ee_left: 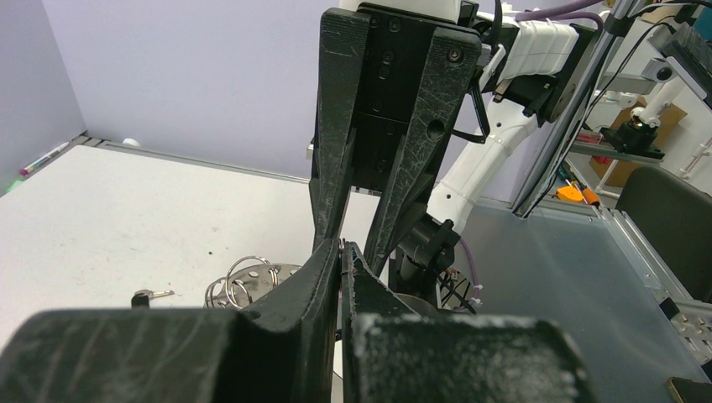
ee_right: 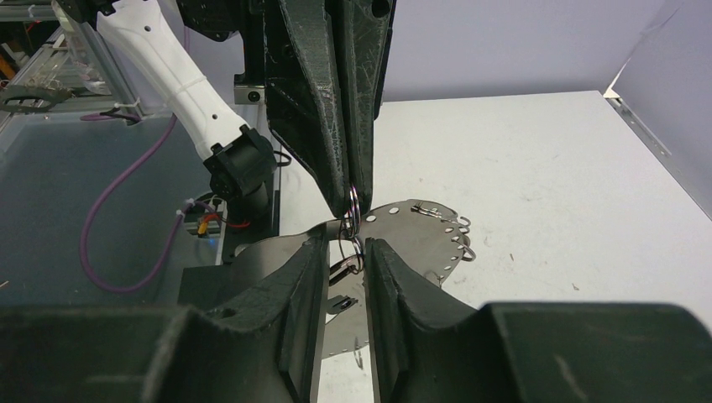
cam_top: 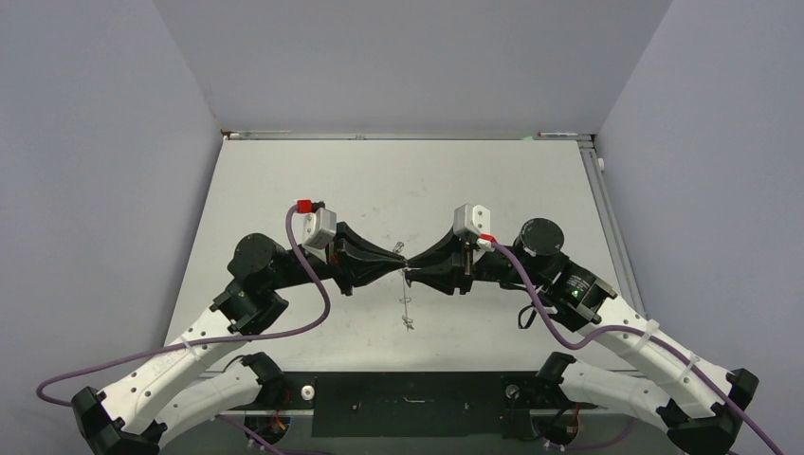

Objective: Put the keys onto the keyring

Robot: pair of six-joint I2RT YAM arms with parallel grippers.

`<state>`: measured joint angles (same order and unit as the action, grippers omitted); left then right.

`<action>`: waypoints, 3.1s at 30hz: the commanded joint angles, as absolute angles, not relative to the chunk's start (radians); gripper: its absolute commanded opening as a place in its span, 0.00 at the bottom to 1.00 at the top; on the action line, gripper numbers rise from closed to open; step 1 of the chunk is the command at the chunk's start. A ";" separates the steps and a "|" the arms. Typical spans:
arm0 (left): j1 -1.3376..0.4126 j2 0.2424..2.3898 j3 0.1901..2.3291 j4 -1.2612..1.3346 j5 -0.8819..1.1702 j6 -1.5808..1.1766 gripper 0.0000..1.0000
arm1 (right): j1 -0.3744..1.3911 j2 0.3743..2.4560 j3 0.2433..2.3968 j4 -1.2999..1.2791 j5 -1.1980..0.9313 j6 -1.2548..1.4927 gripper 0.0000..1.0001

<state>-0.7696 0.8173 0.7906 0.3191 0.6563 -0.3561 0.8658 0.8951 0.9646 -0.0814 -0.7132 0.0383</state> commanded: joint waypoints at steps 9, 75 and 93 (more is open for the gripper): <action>-0.763 0.802 0.793 0.404 0.641 -0.366 0.00 | 0.870 0.922 0.968 0.031 -0.754 0.047 0.21; -0.828 1.145 1.308 -0.418 0.811 0.220 0.32 | 0.877 1.119 1.470 -0.883 -0.631 -0.370 0.05; -0.833 1.155 1.278 -0.372 0.824 0.195 0.15 | 0.876 1.099 1.450 -0.845 -0.639 -0.361 0.05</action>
